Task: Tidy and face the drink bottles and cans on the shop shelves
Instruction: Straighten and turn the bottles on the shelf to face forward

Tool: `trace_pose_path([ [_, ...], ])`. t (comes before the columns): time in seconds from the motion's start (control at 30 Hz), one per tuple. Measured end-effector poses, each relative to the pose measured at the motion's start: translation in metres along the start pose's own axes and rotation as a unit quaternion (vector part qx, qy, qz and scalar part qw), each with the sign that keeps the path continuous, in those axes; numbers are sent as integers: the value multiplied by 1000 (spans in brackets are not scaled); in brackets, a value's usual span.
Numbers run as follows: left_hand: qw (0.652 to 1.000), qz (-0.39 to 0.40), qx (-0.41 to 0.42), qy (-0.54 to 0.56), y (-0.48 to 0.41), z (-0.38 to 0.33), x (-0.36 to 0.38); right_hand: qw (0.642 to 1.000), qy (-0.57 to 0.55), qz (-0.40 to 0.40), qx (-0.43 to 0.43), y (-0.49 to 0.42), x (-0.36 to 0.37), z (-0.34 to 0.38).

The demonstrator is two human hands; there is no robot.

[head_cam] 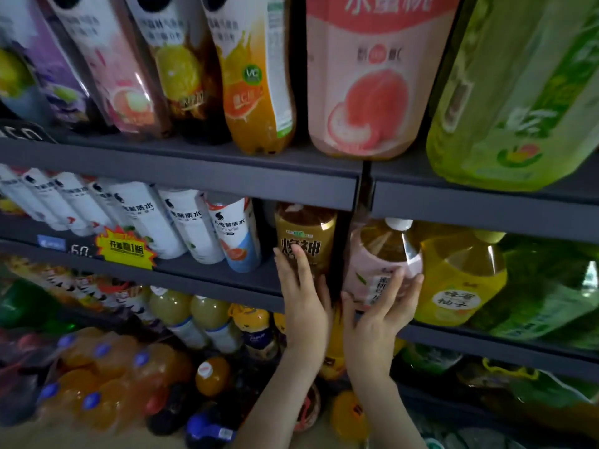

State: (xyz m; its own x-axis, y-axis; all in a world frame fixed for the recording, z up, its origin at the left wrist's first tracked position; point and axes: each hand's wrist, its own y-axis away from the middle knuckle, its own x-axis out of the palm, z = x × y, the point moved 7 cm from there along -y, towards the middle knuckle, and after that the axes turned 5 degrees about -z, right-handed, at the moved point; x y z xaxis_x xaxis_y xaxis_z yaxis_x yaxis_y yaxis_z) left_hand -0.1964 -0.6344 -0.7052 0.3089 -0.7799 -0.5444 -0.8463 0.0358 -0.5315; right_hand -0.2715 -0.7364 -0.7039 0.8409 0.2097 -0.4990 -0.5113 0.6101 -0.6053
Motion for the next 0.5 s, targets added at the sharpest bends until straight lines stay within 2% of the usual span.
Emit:
trace_pose_path([
  [0.13,1000,7,14,-8,0,8,0,999,-5,-41,11,-1,8,-3],
  [0.27,999,46,4,5,11,-3,-2,999,12,-37,30,-3,6,0],
  [0.4,992,97,63,57,44,-39,-3,1000,8,-2,0,3,-27,-8],
  [0.5,972,145,171,72,62,-78,10,996,46,-37,64,0,-66,-41],
])
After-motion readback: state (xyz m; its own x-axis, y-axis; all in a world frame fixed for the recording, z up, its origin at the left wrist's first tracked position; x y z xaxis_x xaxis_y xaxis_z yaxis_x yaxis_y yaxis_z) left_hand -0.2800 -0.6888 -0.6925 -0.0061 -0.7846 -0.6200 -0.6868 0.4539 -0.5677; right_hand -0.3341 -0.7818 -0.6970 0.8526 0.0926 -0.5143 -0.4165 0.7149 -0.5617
